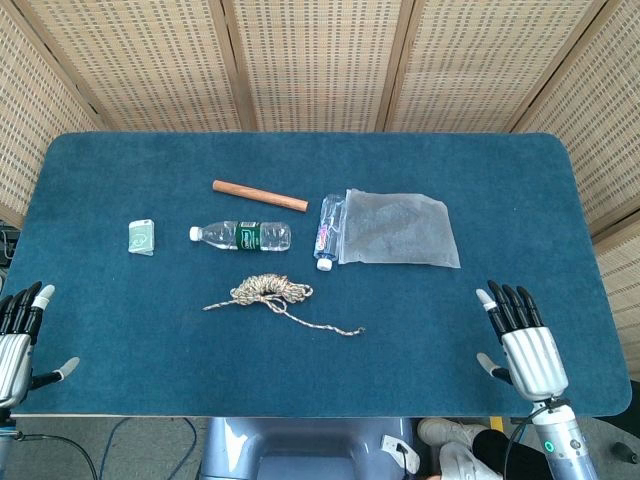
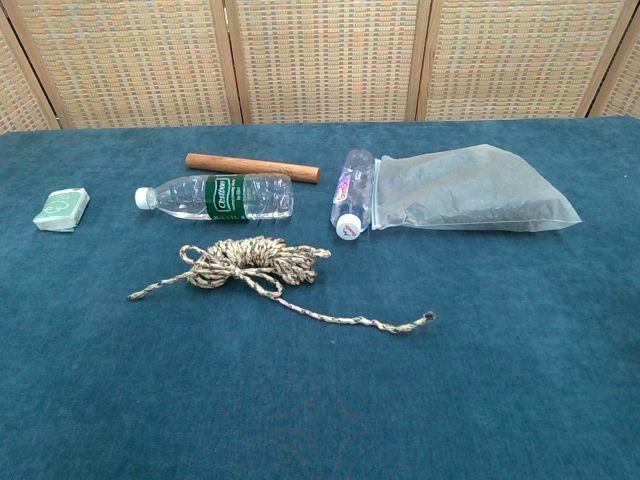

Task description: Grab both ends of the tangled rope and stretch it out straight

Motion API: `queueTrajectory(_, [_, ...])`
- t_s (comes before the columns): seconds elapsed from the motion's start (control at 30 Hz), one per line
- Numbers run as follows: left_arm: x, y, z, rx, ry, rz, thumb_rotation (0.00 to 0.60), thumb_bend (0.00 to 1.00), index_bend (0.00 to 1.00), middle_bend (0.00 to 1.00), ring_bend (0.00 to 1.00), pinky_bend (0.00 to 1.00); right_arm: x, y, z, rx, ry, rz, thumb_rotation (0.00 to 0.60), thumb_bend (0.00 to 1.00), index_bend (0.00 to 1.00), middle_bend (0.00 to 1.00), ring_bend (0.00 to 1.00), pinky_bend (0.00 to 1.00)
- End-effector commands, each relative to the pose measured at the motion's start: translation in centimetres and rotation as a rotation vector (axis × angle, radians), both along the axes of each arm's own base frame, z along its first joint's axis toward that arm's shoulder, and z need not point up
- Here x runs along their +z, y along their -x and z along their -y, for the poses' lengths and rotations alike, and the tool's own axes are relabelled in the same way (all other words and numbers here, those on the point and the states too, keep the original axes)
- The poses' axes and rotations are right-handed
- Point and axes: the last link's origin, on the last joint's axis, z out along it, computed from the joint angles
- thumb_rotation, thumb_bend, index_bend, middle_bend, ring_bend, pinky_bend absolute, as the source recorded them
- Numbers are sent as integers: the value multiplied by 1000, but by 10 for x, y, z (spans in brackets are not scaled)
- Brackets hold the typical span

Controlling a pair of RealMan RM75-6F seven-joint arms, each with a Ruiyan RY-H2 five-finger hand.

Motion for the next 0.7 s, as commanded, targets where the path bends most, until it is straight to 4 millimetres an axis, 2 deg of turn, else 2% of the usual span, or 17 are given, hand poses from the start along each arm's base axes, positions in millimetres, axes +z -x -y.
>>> queueTrajectory(0.03, [0,0,0,1,1,0,600,56,0,0,0,0,0,2,-1,-16,-4,-9,600,0,0,0,0,0])
queueTrajectory(0.13, [-1,0,0,3,4,-2,600,56,0,0,0,0,-3,-1,0,-12,-26,33,600,0,0,0,0,0])
queueTrajectory(0.3, [-3,0,-2,4,2,-5,600,56,0,0,0,0,-19,-14,10,18,-164,197,600,0,11,0,0,0])
queueTrajectory(0.47, [-6,-1,-5,9,11,-18,600,56,0,0,0,0,-38,-45,37,108,-280,248,600,6,225,0,0,0])
queueTrajectory(0.57, [-8,0,-8,15,9,-28,600,56,0,0,0,0,-54,-68,57,141,-318,233,600,69,305,0,0,0])
queueTrajectory(0.7, [-10,0,-11,22,8,-38,600,56,0,0,0,0,-77,-94,72,151,-361,207,600,154,378,0,0,0])
